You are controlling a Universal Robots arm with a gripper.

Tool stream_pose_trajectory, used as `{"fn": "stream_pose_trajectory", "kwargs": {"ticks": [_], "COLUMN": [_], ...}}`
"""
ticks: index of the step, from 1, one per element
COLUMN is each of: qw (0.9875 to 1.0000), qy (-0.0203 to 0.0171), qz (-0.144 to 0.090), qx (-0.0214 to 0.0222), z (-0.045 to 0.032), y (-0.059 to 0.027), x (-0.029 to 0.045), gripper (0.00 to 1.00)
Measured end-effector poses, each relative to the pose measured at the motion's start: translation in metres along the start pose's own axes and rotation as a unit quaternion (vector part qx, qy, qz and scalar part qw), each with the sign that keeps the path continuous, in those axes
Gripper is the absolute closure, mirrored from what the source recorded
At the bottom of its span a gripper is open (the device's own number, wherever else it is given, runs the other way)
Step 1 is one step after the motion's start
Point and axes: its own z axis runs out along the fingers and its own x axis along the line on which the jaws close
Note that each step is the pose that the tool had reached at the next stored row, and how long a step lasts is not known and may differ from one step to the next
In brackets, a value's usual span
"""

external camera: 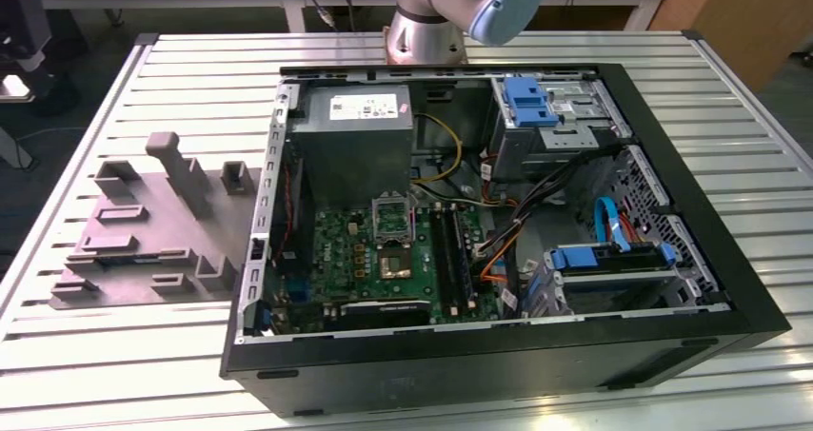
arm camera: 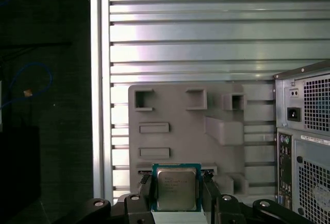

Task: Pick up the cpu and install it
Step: 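Pick up the cpu and move it towards the insertion slot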

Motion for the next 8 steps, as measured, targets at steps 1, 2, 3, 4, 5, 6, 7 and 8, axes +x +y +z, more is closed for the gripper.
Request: {"fn": "stream_pose_trajectory", "kwargs": {"ticks": [1, 2, 3, 4, 5, 6, 7, 8], "qw": [1.0000, 1.0000, 1.0000, 1.0000, 1.0000, 1.0000, 1.0000, 1.0000], "qy": [0.0000, 0.0000, 0.0000, 0.0000, 0.0000, 0.0000, 0.0000, 0.0000], "qz": [0.000, 0.000, 0.000, 0.000, 0.000, 0.000, 0.000, 0.000], "qx": [0.0000, 0.0000, 0.0000, 0.0000, 0.0000, 0.0000, 0.0000, 0.0000], "z": [0.0000, 0.0000, 0.0000, 0.0000, 0.0000, 0.0000, 0.0000, 0.0000], "y": [0.0000, 0.0000, 0.0001, 0.0001, 0.0001, 0.0001, 0.0001, 0.0001], "x": [-0.0005, -0.0008, -0.0013, -0.0016, -0.0020, -0.0024, -0.0029, -0.0033], "gripper": [0.53, 0.53, 0.53, 0.53, 0.53, 0.53, 0.53, 0.53]}}
